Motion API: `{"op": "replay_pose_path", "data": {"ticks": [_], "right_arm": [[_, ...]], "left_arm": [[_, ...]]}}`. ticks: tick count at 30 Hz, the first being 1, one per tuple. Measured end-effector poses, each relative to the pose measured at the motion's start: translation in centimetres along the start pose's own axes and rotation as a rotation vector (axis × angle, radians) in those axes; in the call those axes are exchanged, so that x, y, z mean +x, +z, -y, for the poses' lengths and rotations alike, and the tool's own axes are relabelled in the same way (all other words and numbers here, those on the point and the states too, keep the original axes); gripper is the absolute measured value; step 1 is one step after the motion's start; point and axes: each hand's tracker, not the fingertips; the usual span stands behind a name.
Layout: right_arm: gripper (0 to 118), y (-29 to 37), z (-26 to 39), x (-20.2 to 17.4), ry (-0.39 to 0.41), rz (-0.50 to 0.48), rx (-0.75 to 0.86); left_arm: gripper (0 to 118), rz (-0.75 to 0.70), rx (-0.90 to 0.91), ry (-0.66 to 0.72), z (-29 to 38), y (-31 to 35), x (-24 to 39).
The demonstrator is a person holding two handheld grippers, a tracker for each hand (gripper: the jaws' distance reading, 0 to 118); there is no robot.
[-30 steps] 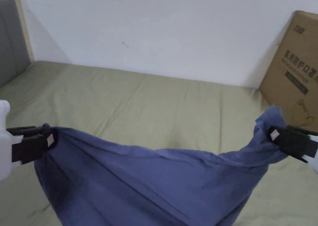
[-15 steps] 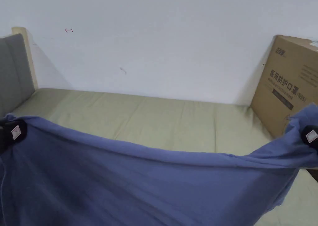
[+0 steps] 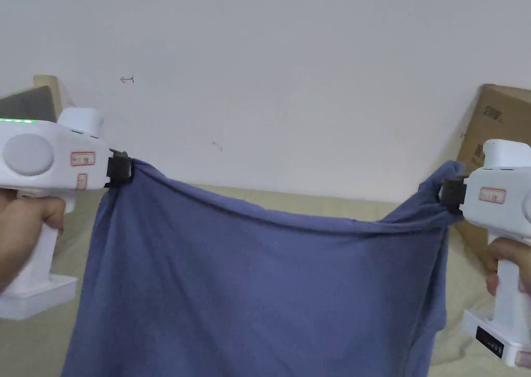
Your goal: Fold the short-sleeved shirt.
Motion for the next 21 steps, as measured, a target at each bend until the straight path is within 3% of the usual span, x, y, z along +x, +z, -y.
{"op": "replay_pose_path", "data": {"ticks": [4, 10, 16, 21], "right_arm": [[8, -3.7, -3.3, -2.5, -0.019, 0.083, 0.021], [8, -7.7, -9.1, -4.9, -0.018, 0.156, 0.103], [8, -7.4, -16.2, -4.6, -0.039, 0.172, 0.270], [8, -3.7, -16.2, -4.3, -0.001, 0.171, 0.331]], "left_arm": [[3, -0.088, -0.006, -0.116, -3.7, -5.7, 0.2], [3, -0.077, 0.082, -0.011, -9.3, -9.5, 0.1], [3, -0.079, 0.184, -0.053, -14.5, -8.3, 0.6], [3, -0.043, 0.243, -0.033, -14.5, -5.5, -0.3]]}}
